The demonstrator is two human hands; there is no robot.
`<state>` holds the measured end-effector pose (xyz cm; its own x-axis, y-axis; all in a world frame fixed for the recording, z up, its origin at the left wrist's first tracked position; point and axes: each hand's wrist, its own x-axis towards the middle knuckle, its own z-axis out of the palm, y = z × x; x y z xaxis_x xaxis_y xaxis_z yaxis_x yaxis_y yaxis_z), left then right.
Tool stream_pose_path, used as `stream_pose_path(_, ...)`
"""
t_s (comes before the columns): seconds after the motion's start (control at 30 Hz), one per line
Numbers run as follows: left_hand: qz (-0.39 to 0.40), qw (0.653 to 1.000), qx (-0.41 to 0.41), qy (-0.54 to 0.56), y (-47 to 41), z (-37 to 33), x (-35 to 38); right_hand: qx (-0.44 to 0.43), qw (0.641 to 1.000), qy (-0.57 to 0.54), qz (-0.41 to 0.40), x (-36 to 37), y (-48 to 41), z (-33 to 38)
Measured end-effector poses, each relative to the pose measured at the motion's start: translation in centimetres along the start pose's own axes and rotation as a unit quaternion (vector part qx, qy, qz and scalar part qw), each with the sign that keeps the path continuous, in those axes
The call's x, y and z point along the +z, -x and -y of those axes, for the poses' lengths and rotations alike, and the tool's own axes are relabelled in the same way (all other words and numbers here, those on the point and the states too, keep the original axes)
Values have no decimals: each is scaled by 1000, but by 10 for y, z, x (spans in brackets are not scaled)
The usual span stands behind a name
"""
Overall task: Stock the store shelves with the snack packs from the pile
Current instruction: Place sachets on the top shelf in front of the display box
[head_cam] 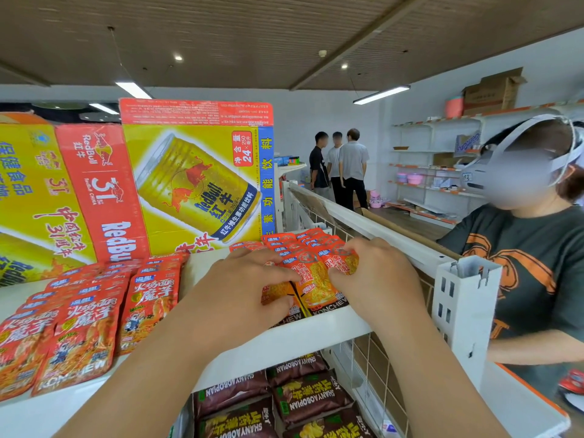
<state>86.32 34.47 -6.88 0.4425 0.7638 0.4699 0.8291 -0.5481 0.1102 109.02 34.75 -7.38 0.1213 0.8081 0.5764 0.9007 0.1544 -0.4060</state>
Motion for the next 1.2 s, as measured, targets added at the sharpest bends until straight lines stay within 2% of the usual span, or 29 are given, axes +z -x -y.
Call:
stream_pose_path(0.23,-2,1000,3,4,2,-2,-2,31,999,3,32,1,-7,2)
stream_pose_path(1.2,17,1000,0,-10,1,0,-1,-2,1000,-15,-16,6,1,-4)
